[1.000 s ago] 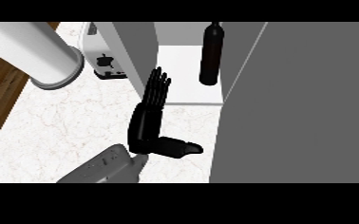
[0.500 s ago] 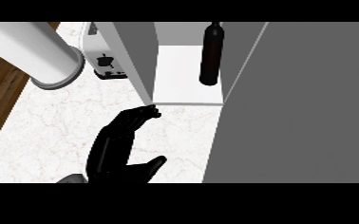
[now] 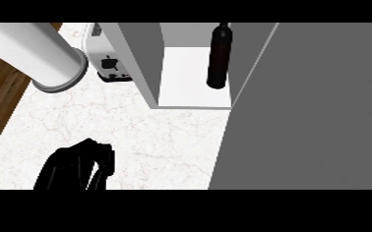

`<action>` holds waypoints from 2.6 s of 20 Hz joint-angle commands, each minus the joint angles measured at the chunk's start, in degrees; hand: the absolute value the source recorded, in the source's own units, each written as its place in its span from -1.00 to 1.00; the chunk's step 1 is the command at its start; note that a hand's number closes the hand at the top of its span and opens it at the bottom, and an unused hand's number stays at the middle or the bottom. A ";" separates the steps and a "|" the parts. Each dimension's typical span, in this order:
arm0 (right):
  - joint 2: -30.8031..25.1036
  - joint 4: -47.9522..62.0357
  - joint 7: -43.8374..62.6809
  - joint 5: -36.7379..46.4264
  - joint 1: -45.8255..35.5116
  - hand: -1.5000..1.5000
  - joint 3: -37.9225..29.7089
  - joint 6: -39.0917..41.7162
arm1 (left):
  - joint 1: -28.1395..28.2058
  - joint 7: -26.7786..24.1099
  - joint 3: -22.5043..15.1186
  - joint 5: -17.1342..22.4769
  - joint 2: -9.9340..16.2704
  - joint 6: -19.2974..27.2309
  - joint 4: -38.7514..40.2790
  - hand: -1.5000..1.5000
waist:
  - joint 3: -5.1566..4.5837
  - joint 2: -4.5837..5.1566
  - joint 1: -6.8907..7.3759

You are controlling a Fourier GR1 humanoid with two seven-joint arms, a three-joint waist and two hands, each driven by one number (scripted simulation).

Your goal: Pick up the wine, place it into the cabinet and close the cabinet

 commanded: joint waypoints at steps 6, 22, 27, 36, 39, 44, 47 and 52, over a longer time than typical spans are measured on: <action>5.20 -4.49 8.19 5.61 -4.25 1.00 20.05 -6.62 | 13.66 -6.08 10.12 4.35 10.05 -12.19 -1.06 -1.00 | -0.10 -0.17 0.52; 5.01 11.28 6.47 16.01 -27.38 1.00 36.54 -36.83 | 24.03 -8.75 23.80 12.27 20.04 -27.68 5.17 -1.00 | -0.29 -0.29 2.10; 4.88 13.55 4.68 17.76 -32.00 1.00 34.33 -44.65 | 28.14 -10.51 26.02 12.18 22.31 -31.39 5.70 -1.00 | -0.21 -0.33 2.89; 5.10 28.51 4.42 11.53 -48.63 1.00 21.45 -49.44 | 33.04 -10.93 30.21 12.59 24.09 -39.72 8.44 -1.00 | -0.10 0.22 3.64; 5.21 35.74 3.97 5.62 -57.03 1.00 14.19 -46.10 | 33.15 -10.73 31.24 11.50 22.60 -40.12 10.85 -1.00 | -0.09 0.46 3.12; 5.29 49.84 -4.20 -1.93 -63.27 1.00 8.36 -40.36 | 35.15 -10.45 34.95 11.27 23.06 -44.01 13.03 -1.00 | -0.06 0.70 4.00; 5.30 57.18 -8.17 -5.28 -66.38 1.00 3.89 -32.57 | 34.13 -8.29 36.40 12.27 22.61 -44.85 13.75 -1.00 | -0.04 0.90 3.04; 5.31 60.62 -1.81 -18.17 -66.43 1.00 6.40 -15.64 | 33.60 -6.33 36.82 11.81 21.23 -43.03 13.39 -1.00 | -0.08 1.34 3.41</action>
